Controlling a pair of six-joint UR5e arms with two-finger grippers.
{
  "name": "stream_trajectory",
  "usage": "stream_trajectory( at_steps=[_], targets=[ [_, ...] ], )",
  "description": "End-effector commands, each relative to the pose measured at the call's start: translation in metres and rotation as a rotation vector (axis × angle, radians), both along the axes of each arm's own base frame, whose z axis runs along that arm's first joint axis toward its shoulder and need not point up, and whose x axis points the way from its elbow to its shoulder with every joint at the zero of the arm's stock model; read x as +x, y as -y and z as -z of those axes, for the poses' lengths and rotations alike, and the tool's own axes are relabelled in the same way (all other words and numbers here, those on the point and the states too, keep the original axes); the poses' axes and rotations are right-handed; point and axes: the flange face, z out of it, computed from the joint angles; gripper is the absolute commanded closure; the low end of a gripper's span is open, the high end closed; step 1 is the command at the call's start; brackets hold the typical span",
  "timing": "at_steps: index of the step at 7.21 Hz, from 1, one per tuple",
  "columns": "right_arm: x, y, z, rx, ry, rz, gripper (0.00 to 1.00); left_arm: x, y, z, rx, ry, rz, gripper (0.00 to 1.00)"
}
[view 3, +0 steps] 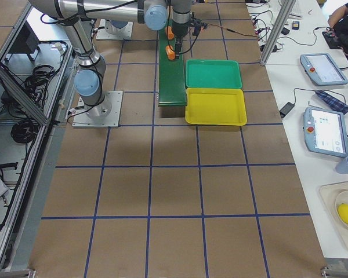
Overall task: Sort buttons by color to trays
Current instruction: 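Grasp the yellow push button with the left gripper and carry it to the belt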
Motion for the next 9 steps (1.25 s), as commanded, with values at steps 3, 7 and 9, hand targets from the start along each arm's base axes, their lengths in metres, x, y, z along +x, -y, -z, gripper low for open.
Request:
stream_trajectory(
  at_steps=[3,7,9],
  targets=[
    [-0.001,-0.001,0.005,0.012,-0.007,0.002,0.00,-0.141,-0.131,-0.032,0.089,-0.012,0.562,1.00],
    [-0.001,-0.003,0.008,0.017,-0.013,-0.006,0.00,-0.213,-0.212,-0.005,0.086,-0.034,0.888,1.00],
    [-0.002,-0.004,0.009,0.018,-0.014,-0.005,0.00,-0.218,-0.231,0.015,0.033,-0.002,0.897,0.78]
  ],
)
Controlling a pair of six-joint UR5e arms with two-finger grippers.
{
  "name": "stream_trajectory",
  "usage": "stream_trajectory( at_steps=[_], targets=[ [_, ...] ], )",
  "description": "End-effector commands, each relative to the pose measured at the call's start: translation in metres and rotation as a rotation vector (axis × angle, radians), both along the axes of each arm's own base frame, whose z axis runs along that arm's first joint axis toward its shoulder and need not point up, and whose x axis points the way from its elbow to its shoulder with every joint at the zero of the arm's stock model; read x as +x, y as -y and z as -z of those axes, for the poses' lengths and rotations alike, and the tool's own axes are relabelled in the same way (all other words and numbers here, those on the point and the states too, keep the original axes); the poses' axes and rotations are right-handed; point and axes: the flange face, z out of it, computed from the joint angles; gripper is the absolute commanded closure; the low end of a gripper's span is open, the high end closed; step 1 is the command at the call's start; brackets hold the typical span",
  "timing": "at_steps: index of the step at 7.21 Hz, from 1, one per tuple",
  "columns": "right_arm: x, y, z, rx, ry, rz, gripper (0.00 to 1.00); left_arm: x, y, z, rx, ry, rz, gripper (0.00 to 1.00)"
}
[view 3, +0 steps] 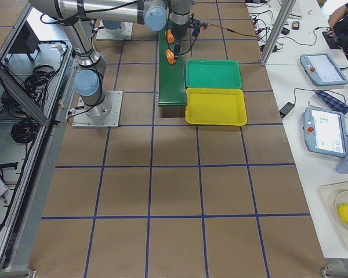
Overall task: Sort buttons by color to trays
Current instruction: 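Set the yellow push button on the belt and open the left gripper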
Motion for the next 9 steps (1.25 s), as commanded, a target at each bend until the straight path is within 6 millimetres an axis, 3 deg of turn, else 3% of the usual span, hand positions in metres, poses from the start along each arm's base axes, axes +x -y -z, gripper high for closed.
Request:
stream_trajectory(
  at_steps=[1,3,5,6,7,9],
  targets=[
    [0.000,-0.001,0.001,0.001,0.004,0.001,0.00,-0.007,-0.014,0.016,-0.021,-0.028,-0.011,0.01],
    [0.000,-0.001,0.001,0.001,0.004,0.002,0.00,-0.007,-0.009,0.006,-0.046,-0.040,-0.016,0.00],
    [0.001,0.000,0.002,0.003,0.005,0.002,0.00,0.021,0.020,-0.041,-0.094,-0.017,-0.050,0.00],
    [0.001,-0.001,0.001,0.001,0.005,0.002,0.00,0.075,0.044,-0.058,-0.103,-0.001,-0.192,0.00],
    [0.000,-0.001,0.001,0.001,0.002,0.002,0.00,0.131,0.060,-0.053,-0.094,-0.001,-0.358,0.00],
    [0.001,-0.001,0.001,0.001,0.010,0.004,0.00,0.221,0.092,-0.025,-0.052,0.002,-0.659,0.00]
  ],
)
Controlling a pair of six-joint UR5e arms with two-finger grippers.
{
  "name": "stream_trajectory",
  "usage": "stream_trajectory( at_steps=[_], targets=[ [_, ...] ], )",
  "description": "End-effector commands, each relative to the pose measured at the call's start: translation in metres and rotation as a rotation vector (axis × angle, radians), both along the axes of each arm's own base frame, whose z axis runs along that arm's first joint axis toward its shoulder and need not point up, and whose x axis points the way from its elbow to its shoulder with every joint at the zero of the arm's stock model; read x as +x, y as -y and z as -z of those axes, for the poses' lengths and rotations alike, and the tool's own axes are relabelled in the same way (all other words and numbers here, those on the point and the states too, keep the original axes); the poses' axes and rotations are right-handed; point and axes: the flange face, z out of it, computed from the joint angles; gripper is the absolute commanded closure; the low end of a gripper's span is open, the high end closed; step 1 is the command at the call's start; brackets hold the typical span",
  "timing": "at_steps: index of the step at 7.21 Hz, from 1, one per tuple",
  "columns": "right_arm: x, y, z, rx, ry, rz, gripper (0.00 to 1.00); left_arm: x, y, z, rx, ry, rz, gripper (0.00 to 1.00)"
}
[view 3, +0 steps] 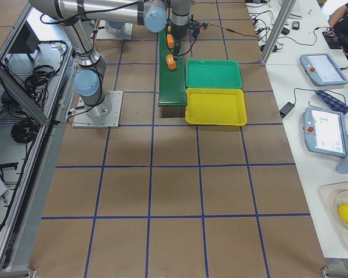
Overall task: Sort buttons by color to trays
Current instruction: 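Return the left gripper and grasp a green push button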
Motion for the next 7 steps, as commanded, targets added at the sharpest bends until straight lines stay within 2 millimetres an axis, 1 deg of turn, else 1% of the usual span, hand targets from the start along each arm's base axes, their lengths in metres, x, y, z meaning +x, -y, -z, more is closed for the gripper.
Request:
stream_trajectory(
  at_steps=[1,2,3,4,5,6,7],
  targets=[
    [0.000,0.000,0.000,0.000,0.000,-0.001,0.00,0.093,0.030,0.031,0.044,-0.013,-0.392,0.00],
    [0.000,0.000,0.000,0.000,0.001,0.001,0.00,0.110,0.047,0.059,0.070,-0.013,-0.529,0.00],
    [0.000,0.000,0.000,0.000,0.003,0.001,0.00,0.122,0.064,0.087,0.059,-0.001,-0.669,0.00],
    [0.000,0.000,0.000,0.000,0.004,0.002,0.00,0.133,0.073,0.102,-0.015,0.027,-0.739,0.00],
    [0.000,0.000,0.000,0.000,0.004,0.002,0.00,0.151,0.070,0.115,-0.028,0.080,-0.767,0.00],
    [0.000,0.000,-0.001,-0.002,0.003,0.002,0.00,0.163,0.071,0.118,-0.032,0.083,-0.868,0.00],
    [0.000,0.000,-0.001,-0.002,-0.002,0.003,0.00,0.160,0.066,0.126,-0.016,0.080,-0.955,0.00]
  ],
)
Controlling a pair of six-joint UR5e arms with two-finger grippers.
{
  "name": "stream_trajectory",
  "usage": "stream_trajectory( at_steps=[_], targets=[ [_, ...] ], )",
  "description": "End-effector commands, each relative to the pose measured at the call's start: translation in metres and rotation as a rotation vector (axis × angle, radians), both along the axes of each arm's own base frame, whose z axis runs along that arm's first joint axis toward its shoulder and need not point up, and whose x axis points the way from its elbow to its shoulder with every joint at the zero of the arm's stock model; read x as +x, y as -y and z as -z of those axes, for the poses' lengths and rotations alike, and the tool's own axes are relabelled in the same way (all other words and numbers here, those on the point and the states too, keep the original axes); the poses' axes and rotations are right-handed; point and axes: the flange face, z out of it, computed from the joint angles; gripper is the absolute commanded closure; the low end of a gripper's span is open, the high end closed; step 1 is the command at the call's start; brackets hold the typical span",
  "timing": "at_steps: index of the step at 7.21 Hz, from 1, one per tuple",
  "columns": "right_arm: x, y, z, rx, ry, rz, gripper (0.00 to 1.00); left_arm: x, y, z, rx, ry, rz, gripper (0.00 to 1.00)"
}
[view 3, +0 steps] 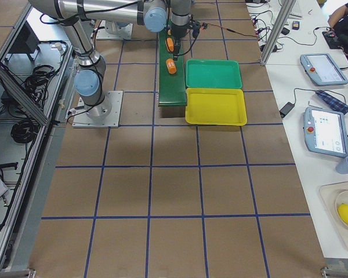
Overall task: Sort buttons by color to trays
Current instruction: 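Return the left gripper and grasp a green push button, then carry the green button toward the belt while the right arm moves over the belt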
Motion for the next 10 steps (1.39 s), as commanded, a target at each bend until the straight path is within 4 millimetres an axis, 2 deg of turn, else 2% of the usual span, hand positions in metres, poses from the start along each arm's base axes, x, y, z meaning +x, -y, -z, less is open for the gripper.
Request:
stream_trajectory(
  at_steps=[1,3,4,5,6,7,8,9,10],
  targets=[
    [-0.001,0.000,0.000,-0.001,-0.006,0.001,0.00,0.005,-0.006,0.016,0.011,-0.001,-0.168,0.03],
    [-0.001,0.001,0.000,-0.004,-0.006,0.001,0.00,0.036,-0.024,0.047,0.050,-0.033,-0.251,0.06],
    [-0.001,0.004,-0.001,-0.018,0.005,0.029,0.00,0.039,-0.025,0.045,0.046,-0.028,-0.251,0.07],
    [-0.006,0.007,-0.006,-0.030,0.003,0.052,0.00,0.033,-0.023,0.051,0.057,-0.033,-0.248,0.26],
    [-0.002,0.004,-0.010,-0.041,0.006,0.058,0.00,0.032,-0.019,0.048,0.050,-0.030,-0.242,0.61],
    [-0.001,0.007,-0.014,-0.073,0.003,0.190,0.00,0.033,-0.017,0.045,0.042,-0.029,-0.239,1.00],
    [0.003,0.004,-0.006,-0.061,-0.013,0.463,0.00,0.033,-0.016,0.038,0.033,-0.023,-0.236,1.00],
    [0.013,0.004,-0.011,-0.078,-0.015,0.669,0.00,0.024,-0.014,0.018,0.015,-0.011,-0.221,1.00],
    [0.026,0.007,-0.011,-0.134,0.009,0.741,0.00,-0.013,-0.008,-0.002,0.006,0.007,-0.177,1.00]
  ],
)
